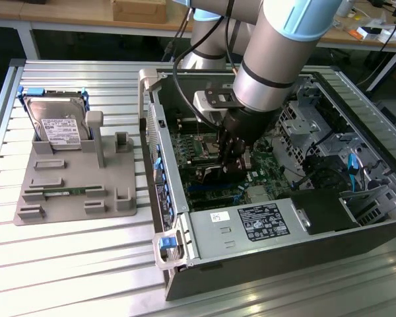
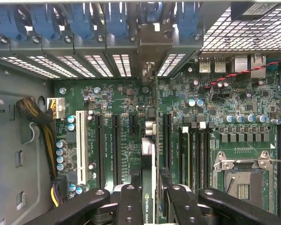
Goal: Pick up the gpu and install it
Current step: 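Insert the gpu into the slot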
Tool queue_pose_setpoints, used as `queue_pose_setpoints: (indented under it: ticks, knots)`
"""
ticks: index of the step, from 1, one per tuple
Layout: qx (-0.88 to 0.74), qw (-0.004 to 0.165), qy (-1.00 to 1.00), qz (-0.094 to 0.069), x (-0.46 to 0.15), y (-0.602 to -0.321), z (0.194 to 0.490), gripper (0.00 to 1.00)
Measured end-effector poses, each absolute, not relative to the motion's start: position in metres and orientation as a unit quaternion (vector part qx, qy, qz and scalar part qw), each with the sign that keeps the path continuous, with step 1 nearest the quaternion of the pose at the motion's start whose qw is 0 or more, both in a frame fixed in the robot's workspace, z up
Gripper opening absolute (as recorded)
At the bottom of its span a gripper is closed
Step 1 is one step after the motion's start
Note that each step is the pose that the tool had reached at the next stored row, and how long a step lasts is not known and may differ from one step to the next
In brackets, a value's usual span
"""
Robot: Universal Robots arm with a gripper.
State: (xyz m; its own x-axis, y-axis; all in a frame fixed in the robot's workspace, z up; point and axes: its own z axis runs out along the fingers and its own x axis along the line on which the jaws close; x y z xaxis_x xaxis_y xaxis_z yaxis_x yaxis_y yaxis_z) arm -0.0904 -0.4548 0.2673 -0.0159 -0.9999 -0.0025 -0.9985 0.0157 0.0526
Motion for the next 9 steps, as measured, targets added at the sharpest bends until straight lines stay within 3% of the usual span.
queue_pose_setpoints:
  ticks: [9]
  knots:
    - [0.701,0.018,-0.712,-0.02,-0.09,-0.4548,0.2645,0.26]
